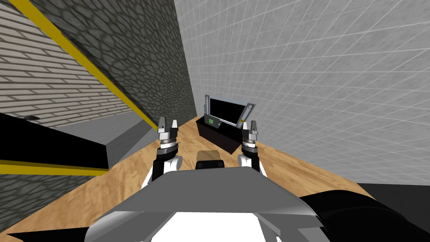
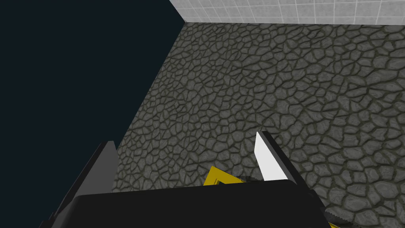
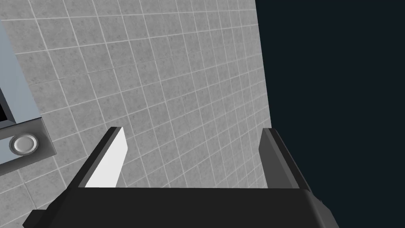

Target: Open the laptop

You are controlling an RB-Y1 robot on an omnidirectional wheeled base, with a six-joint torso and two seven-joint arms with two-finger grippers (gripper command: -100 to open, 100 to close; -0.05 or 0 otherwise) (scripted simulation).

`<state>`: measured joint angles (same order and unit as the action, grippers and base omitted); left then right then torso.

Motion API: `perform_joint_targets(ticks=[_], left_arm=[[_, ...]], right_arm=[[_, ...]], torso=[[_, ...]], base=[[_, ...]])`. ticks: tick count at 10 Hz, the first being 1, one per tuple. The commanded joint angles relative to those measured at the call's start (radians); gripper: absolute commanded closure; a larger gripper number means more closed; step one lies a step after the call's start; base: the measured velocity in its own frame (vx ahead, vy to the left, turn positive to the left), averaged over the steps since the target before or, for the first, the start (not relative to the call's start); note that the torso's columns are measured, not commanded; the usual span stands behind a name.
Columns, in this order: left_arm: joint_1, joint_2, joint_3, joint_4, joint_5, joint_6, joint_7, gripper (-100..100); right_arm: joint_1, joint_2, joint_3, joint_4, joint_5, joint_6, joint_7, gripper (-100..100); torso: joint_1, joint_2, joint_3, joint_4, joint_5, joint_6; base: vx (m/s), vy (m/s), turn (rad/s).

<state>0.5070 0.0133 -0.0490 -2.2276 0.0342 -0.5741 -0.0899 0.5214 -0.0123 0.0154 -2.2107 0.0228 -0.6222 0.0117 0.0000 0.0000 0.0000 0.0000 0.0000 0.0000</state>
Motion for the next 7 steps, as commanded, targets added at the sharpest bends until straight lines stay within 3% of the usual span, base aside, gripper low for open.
perform_joint_targets(ticks=[1, 7], left_arm=[[0.0, 0.0, 0.0, 0.0, 0.0, 0.0, 0.0, 0], [0.0, 0.0, 0.0, 0.0, 0.0, 0.0, 0.0, 0]], right_arm=[[0.0, 0.0, 0.0, 0.0, 0.0, 0.0, 0.0, 0], [0.0, 0.0, 0.0, 0.0, 0.0, 0.0, 0.0, 0]], torso=[[0.0, 0.04, -0.082, 0.041, 0.0, 0.0], [0.0, 0.47, -0.939, 0.47, 0.0, 0.0]], base=[[0.0, 0.0, 0.0], [0.0, 0.0, 0.0]])
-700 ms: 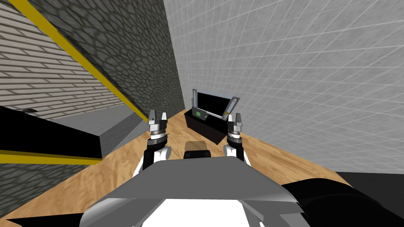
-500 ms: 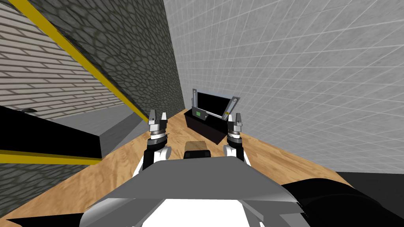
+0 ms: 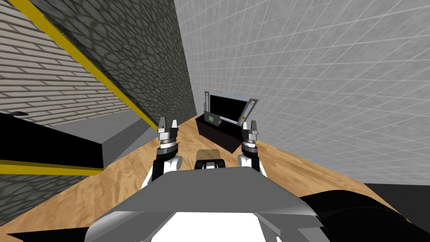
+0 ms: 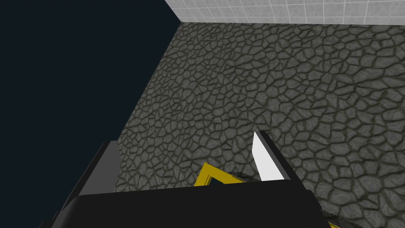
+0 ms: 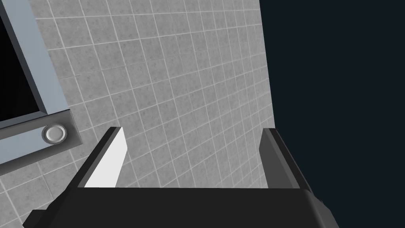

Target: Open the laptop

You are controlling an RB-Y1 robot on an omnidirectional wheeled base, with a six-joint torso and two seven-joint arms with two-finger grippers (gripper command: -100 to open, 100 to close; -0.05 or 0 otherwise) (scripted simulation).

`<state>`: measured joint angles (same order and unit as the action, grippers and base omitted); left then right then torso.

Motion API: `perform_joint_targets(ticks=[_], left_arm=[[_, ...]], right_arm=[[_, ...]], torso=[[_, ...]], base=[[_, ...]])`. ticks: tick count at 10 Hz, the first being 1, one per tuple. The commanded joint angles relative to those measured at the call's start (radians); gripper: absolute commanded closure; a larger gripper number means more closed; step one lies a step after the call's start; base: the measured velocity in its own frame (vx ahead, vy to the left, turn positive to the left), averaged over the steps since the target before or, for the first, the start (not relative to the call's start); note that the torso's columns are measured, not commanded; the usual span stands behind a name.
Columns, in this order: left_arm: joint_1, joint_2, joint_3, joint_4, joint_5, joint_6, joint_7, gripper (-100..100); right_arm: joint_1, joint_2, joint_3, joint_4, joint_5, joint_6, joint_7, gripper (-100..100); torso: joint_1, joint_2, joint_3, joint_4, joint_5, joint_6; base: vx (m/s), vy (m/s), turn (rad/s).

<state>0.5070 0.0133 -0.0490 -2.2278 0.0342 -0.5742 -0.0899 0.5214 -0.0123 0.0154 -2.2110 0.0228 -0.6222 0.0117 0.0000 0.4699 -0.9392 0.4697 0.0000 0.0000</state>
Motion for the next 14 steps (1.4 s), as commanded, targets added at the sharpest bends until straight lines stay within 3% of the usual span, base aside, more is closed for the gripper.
perform_joint_targets(ticks=[1, 2, 3, 5, 9, 11, 13, 14], left_arm=[[0.0, 0.0, 0.0, 0.0, 0.0, 0.0, 0.0, 0], [0.0, 0.0, 0.0, 0.0, 0.0, 0.0, 0.0, 0], [0.0, 0.0, 0.0, 0.0, 0.0, 0.0, 0.0, 0], [0.0, 0.0, 0.0, 0.0, 0.0, 0.0, 0.0, 0], [0.0, 0.0, 0.0, 0.0, 0.0, 0.0, 0.0, 0], [0.0, 0.0, 0.0, 0.0, 0.0, 0.0, 0.0, 0], [0.0, 0.0, 0.0, 0.0, 0.0, 0.0, 0.0, 0], [0.0, 0.0, 0.0, 0.0, 0.0, 0.0, 0.0, 0]], right_arm=[[0.0, 0.0, 0.0, 0.0, 0.0, 0.0, 0.0, 0], [0.0, 0.0, 0.0, 0.0, 0.0, 0.0, 0.0, 0], [0.0, -0.028, -0.009, 0.005, 0.014, 0.006, 0.007, -100], [0.0, -0.067, -0.028, 0.019, 0.047, 0.019, 0.024, -100], [-0.002, -0.128, -0.096, 0.072, 0.155, 0.068, 0.08, -100], [-0.003, -0.139, -0.117, 0.089, 0.19, 0.084, 0.098, -100], [-0.006, -0.159, -0.165, 0.129, 0.257, 0.119, 0.137, -100], [-0.006, -0.159, -0.165, 0.129, 0.266, 0.119, 0.137, -100]], torso=[[0.0, 0.074, -0.148, 0.074, 0.0, 0.0], [0.0, 0.148, -0.295, 0.148, 0.0, 0.0], [0.0, 0.221, -0.443, 0.221, 0.0, 0.0], [0.002, 0.263, -0.532, 0.264, 0.001, 0.0], [0.002, 0.266, -0.538, 0.268, 0.001, 0.0], [-0.001, 0.268, -0.537, 0.268, 0.0, 0.0], [-0.003, 0.27, -0.536, 0.269, -0.001, 0.0], [0.002, 0.268, -0.537, 0.268, 0.001, 0.0]], base=[[0.0, 0.0, 0.0], [0.0, 0.0, 0.0], [0.022, 0.031, 0.02], [0.035, 0.074, 0.03], [0.091, 0.165, 0.063], [0.104, 0.147, 0.052], [0.101, 0.144, 0.08], [0.079, 0.149, 0.037]])
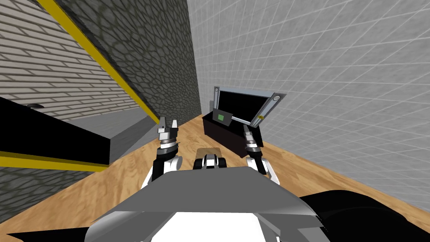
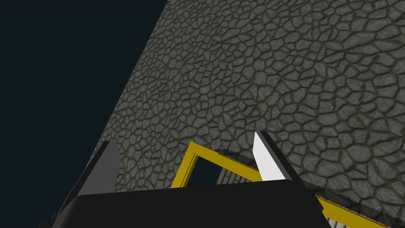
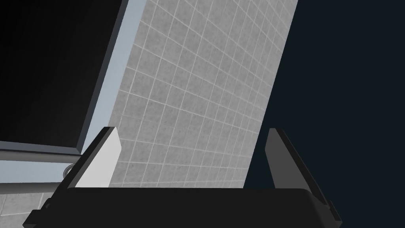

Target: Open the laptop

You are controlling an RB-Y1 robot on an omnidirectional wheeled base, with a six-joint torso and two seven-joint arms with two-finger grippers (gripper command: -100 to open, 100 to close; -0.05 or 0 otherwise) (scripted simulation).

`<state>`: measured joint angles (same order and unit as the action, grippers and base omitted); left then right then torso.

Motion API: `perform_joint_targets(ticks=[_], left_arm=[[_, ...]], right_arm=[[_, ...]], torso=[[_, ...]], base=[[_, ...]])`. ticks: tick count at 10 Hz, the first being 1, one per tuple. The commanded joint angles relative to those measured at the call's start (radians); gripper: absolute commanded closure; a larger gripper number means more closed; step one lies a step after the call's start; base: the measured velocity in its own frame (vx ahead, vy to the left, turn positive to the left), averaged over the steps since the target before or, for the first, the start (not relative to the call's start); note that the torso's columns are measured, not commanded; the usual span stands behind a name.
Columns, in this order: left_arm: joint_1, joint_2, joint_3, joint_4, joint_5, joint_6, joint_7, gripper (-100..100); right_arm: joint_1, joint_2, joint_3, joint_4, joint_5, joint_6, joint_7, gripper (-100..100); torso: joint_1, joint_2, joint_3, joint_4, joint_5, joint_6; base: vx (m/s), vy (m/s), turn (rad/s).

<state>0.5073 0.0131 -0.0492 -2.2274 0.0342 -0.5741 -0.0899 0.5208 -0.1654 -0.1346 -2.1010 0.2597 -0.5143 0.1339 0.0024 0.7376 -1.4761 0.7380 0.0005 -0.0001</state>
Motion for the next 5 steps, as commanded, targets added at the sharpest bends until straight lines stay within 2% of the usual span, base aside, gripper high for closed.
perform_joint_targets(ticks=[1, 2, 3, 4, 5], left_arm=[[0.0, 0.0, 0.0, 0.0, 0.0, 0.0, 0.0, 0], [0.0, 0.0, 0.0, 0.0, 0.0, 0.0, 0.0, 0], [0.0, 0.0, 0.0, 0.0, 0.0, 0.0, 0.0, 0], [0.0, 0.0, 0.0, 0.0, 0.0, 0.0, 0.0, 0], [0.0, 0.0, 0.0, 0.0, 0.0, 0.0, 0.0, 0]], right_arm=[[-0.007, -0.015, -0.041, 0.041, 0.068, 0.03, 0.036, -100], [-0.009, -0.024, -0.068, 0.064, 0.099, 0.05, 0.058, -100], [-0.009, -0.024, -0.068, 0.064, 0.112, 0.05, 0.058, -100], [-0.011, -0.033, -0.095, 0.089, 0.15, 0.072, 0.081, -100], [-0.011, -0.033, -0.095, 0.089, 0.155, 0.072, 0.081, -100]], torso=[[-0.002, 0.001, 0.001, 0.0, 0.0, 0.0], [-0.002, 0.001, 0.0, 0.0, 0.0, 0.0], [0.0, -0.001, -0.001, 0.0, 0.0, 0.0], [-0.003, 0.0, 0.0, 0.0, 0.0, 0.0], [-0.003, 0.001, 0.0, 0.0, -0.001, 0.0]], base=[[0.086, 0.147, 0.07], [0.129, 0.201, 0.107], [0.107, 0.167, 0.039], [0.099, 0.171, 0.078], [0.075, 0.118, 0.042]])
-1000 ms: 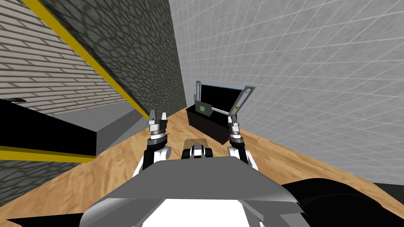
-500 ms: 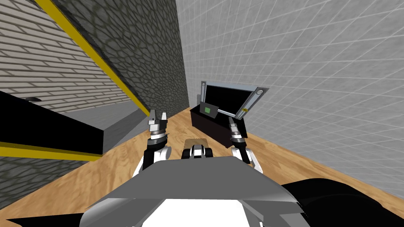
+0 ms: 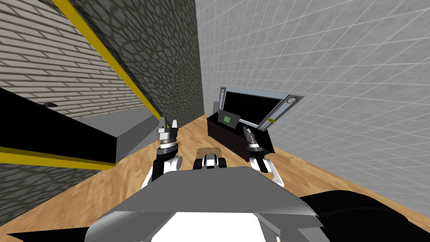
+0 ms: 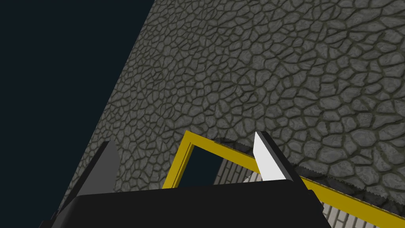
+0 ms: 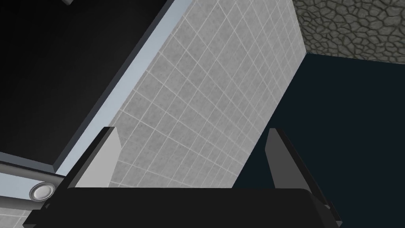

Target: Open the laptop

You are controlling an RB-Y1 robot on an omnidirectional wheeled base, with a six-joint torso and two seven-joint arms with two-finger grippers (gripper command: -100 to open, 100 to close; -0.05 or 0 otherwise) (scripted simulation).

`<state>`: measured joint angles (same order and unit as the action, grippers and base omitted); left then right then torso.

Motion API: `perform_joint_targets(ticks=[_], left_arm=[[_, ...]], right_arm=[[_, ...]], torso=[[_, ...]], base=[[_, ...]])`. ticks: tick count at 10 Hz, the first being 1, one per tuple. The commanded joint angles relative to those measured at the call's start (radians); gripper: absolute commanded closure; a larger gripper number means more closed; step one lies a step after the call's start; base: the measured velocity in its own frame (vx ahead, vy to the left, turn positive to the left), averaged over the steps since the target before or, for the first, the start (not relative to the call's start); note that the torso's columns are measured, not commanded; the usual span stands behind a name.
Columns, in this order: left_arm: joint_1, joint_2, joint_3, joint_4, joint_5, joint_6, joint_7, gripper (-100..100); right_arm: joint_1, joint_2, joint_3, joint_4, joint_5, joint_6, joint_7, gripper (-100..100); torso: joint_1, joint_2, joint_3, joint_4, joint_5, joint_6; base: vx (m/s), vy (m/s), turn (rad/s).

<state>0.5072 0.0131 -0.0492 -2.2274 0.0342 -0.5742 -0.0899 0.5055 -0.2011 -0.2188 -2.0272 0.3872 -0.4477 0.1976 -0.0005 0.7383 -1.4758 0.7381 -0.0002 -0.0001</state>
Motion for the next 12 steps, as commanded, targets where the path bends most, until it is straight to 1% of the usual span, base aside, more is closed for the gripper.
perform_joint_targets(ticks=[1, 2, 3, 4, 5, 6, 7, 8, 9, 10, 11, 12], left_arm=[[0.0, 0.0, 0.0, 0.0, 0.0, 0.0, 0.0, 0], [0.0, 0.0, 0.0, 0.0, 0.0, 0.0, 0.0, 0], [0.0, 0.0, 0.0, 0.0, 0.0, 0.0, 0.0, 0], [0.0, 0.0, 0.0, 0.0, 0.0, 0.0, 0.0, 0], [0.0, 0.0, 0.0, 0.0, 0.0, 0.0, 0.0, 0], [0.0, 0.0, 0.0, 0.0, 0.0, 0.0, 0.0, 0], [0.0, 0.0, 0.0, 0.0, 0.0, 0.0, 0.0, 0], [0.0, 0.0, 0.0, 0.0, 0.0, 0.0, 0.0, 0], [0.0, 0.0, 0.0, 0.0, 0.0, 0.0, 0.0, 0], [0.0, 0.0, 0.0, 0.0, 0.0, 0.0, 0.0, 0], [0.0, 0.0, 0.0, 0.0, 0.0, 0.0, 0.0, 0], [0.0, 0.0, 0.0, 0.0, 0.0, 0.0, 0.0, 0]], right_arm=[[0.001, -0.007, -0.04, 0.041, 0.069, 0.027, 0.041, -100], [-0.002, -0.017, -0.069, 0.068, 0.098, 0.05, 0.064, -100], [-0.002, -0.017, -0.069, 0.068, 0.118, 0.05, 0.064, -100], [-0.005, -0.027, -0.099, 0.096, 0.151, 0.073, 0.088, -100], [-0.005, -0.027, -0.099, 0.096, 0.164, 0.073, 0.088, -100], [-0.009, -0.038, -0.129, 0.126, 0.201, 0.097, 0.112, -100], [-0.009, -0.038, -0.129, 0.126, 0.209, 0.097, 0.112, -100], [-0.014, -0.049, -0.159, 0.157, 0.248, 0.121, 0.136, -100], [-0.014, -0.049, -0.159, 0.157, 0.255, 0.121, 0.136, -100], [-0.018, -0.061, -0.189, 0.189, 0.293, 0.146, 0.16, -100], [-0.018, -0.061, -0.189, 0.189, 0.301, 0.146, 0.16, -100], [-0.024, -0.073, -0.219, 0.222, 0.34, 0.171, 0.184, -100]], torso=[[-0.003, 0.002, 0.001, 0.0, -0.001, 0.0], [-0.001, 0.0, 0.0, 0.0, 0.0, 0.0], [0.003, -0.004, -0.002, -0.001, 0.001, 0.0], [0.001, -0.002, -0.001, -0.001, 0.001, 0.0], [0.0, 0.001, 0.0, 0.0, 0.0, 0.0], [-0.001, 0.002, 0.002, 0.001, 0.0, 0.0], [0.0, 0.0, 0.0, 0.0, 0.0, 0.0], [0.0, -0.001, -0.001, 0.0, 0.0, 0.0], [0.002, -0.001, -0.001, 0.0, 0.0, 0.0], [0.0, 0.001, 0.0, 0.0, 0.0, 0.0], [0.001, -0.001, -0.001, 0.0, 0.0, 0.0], [-0.001, 0.0, 0.0, 0.0, 0.0, 0.0]], base=[[0.09, 0.127, 0.09], [0.156, 0.194, 0.135], [0.13, 0.151, 0.046], [0.094, 0.147, 0.106], [0.075, 0.123, 0.048], [0.118, 0.14, 0.08], [0.122, 0.121, 0.047], [0.112, 0.152, 0.136], [0.087, 0.121, 0.05], [0.128, 0.151, 0.119], [0.103, 0.117, 0.058], [0.107, 0.116, 0.097]])
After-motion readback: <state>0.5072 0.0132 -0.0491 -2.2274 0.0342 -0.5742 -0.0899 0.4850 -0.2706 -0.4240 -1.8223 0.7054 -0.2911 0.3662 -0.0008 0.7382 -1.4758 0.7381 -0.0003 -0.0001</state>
